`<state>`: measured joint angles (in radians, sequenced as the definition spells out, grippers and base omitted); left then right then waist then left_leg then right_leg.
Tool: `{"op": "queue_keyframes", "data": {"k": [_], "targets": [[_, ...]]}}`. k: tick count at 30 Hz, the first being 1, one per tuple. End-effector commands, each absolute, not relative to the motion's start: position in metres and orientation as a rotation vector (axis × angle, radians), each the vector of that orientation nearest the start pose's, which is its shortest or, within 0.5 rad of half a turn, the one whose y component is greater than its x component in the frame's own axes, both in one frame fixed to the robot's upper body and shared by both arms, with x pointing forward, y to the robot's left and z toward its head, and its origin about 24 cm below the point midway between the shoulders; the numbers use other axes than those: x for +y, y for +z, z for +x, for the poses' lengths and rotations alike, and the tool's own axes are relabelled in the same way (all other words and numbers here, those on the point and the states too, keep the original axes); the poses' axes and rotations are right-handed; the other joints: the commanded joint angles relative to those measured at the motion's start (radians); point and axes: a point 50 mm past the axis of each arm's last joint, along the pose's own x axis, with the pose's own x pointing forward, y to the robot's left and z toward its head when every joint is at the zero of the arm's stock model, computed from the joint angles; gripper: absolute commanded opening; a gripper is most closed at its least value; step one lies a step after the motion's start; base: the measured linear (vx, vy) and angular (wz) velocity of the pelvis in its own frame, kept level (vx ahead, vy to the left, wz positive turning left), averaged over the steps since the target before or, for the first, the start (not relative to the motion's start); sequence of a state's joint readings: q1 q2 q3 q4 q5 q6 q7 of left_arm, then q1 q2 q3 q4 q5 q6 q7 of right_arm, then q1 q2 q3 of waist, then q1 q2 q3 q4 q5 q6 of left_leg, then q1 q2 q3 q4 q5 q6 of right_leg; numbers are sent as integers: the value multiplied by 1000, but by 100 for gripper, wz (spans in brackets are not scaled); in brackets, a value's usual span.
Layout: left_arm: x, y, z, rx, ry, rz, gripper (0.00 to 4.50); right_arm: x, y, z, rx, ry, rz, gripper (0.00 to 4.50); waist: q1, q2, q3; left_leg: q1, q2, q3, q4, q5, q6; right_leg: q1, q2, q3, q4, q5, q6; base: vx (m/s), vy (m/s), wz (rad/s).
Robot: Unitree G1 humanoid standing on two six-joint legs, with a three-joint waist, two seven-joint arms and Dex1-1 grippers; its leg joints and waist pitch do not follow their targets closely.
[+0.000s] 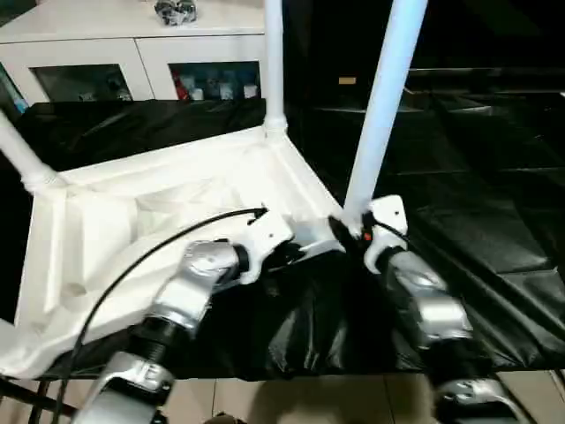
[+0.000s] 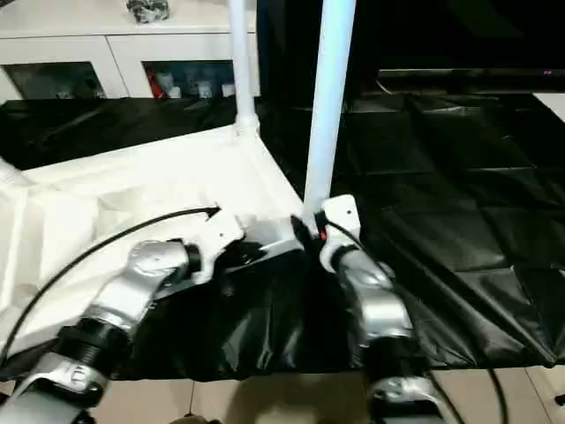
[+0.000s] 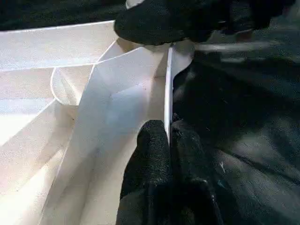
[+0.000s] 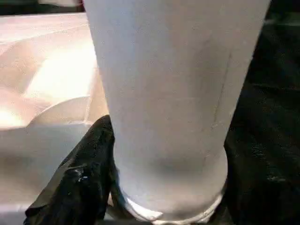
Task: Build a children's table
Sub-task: Rotate leg to tighten
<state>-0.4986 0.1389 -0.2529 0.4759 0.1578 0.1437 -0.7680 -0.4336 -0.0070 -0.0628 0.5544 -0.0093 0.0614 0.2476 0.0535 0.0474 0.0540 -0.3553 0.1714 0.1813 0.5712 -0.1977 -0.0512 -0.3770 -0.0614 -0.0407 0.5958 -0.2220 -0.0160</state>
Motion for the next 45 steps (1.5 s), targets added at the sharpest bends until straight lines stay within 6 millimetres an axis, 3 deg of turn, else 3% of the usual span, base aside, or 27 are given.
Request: {"op": "queue_keyframes", "data": {"k": [1,8,10,12,15,17,22,25,26,27,29,41,45], "targets": [[44,41,309,254,-1042,366,0,-59,17,313,253,509,63,328,-2,-6,-33,6,62,-31,-88,-288,2,14,-90,53,-94,-312,-150,0,0,0],[58,43,306,241,-1083,375,0,-74,22,316,215,525,34,388,4,-6,-47,-5,60,-24,-71,-139,60,29,-89,49,-71,-78,-203,0,0,0],[61,43,306,237,-1092,377,0,-78,21,315,209,528,9,403,4,-7,-48,-6,61,-24,-70,-128,69,31,-90,47,-69,-64,-212,0,0,0],[72,43,304,239,-1120,375,0,-93,22,316,202,555,-32,403,4,-14,-48,-4,61,-23,-70,-140,70,33,-89,45,-70,-85,-215,0,0,0],[85,45,303,245,-1148,371,0,-110,24,316,203,633,-72,403,2,-13,-48,-6,61,-22,-68,-138,80,34,-89,45,-69,-95,-217,0,0,0],[89,45,302,249,-1160,369,0,-115,25,315,205,674,-91,403,2,-14,-51,-6,62,-21,-64,-117,92,35,-89,46,-65,-67,-226,0,0,0],[114,44,296,294,-1240,390,0,-135,32,306,248,981,-178,403,10,-9,-61,-7,65,-18,-51,-58,134,38,-84,40,-47,70,-262,0,0,0],[121,45,295,306,-1270,403,0,-141,36,304,268,1072,-203,403,16,-11,-62,-8,66,-16,-47,-56,152,39,-85,36,-43,80,-273,0,0,0],[124,45,293,315,-1291,403,0,-145,38,302,285,1132,-214,403,17,-18,-62,-9,66,-16,-47,-57,153,40,-86,36,-42,67,-275,0,0,0],[127,46,292,323,-1309,408,0,-148,39,301,304,1175,-223,403,19,-16,-62,-8,66,-17,-47,-62,152,39,-86,36,-42,54,-276,0,0,0],[130,47,292,335,-1331,413,0,-153,40,299,333,1242,-236,403,21,-21,-60,-9,67,-16,-46,-73,148,38,-87,36,-44,14,-274,0,0,0],[142,51,291,379,-1434,452,0,-156,51,295,407,1485,-271,321,40,-19,-63,-3,67,-17,-43,-108,110,33,-85,38,-43,-49,-278,0,0,0],[144,51,292,383,-1434,459,0,-153,48,292,416,1506,-284,287,41,-23,-66,-5,67,-17,-40,-86,112,35,-85,38,-36,-9,-280,0,0,0]]}}
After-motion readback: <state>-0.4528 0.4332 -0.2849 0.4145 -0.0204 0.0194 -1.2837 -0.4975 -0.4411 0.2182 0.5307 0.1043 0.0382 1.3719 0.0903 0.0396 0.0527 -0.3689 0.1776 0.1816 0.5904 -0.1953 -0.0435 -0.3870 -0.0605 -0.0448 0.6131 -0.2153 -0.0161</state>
